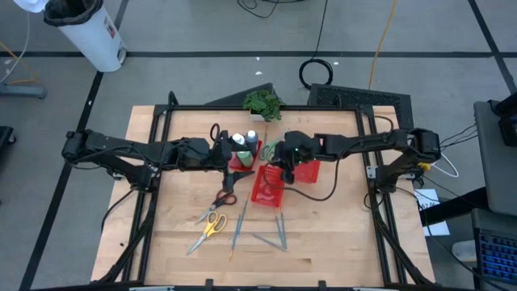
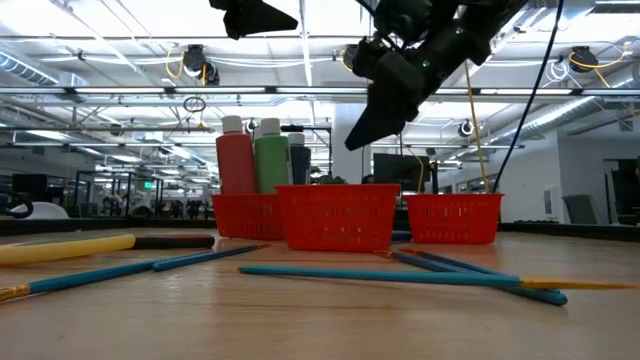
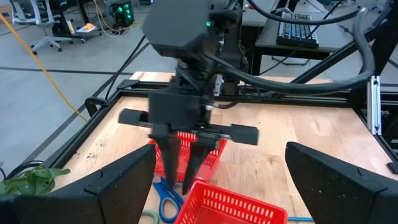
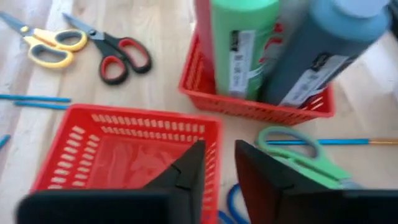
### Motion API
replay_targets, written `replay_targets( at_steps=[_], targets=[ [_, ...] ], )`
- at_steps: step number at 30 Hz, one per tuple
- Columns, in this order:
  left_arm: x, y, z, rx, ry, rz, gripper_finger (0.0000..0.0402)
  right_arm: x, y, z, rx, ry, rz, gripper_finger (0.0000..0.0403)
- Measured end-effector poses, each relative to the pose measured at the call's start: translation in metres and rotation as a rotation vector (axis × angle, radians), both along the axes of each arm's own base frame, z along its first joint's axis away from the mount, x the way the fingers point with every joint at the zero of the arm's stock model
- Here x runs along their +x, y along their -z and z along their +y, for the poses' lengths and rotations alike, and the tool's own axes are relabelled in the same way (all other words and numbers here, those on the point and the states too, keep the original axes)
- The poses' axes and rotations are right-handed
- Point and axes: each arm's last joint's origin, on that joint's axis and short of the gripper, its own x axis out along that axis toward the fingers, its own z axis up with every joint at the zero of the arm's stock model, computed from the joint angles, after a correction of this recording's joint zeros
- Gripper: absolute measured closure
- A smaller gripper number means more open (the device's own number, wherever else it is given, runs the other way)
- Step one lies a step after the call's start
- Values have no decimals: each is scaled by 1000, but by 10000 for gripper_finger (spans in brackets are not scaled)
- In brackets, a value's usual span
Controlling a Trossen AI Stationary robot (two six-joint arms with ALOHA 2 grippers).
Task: Pick & Place Paint Supplies
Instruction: Put the blue paint brush into the right red bin
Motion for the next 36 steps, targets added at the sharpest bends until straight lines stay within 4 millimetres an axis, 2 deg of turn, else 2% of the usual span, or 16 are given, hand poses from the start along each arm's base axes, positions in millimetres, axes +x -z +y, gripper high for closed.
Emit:
replay_targets(
  at_steps=[6,11,17,28,36],
  targets=[
    [0,0,0,0,0,0,36,-2,1,-10,-11,23,-5,233],
    [0,0,0,0,0,0,36,-6,13,-7,-12,10,6,197],
    [0,0,0,0,0,0,36,-13,27,-4,3,12,52,193],
    [0,0,0,0,0,0,36,-9,22,-7,-51,6,-18,185],
    [0,0,0,0,0,0,36,-10,21,-41,-92,65,-35,187]
  ],
)
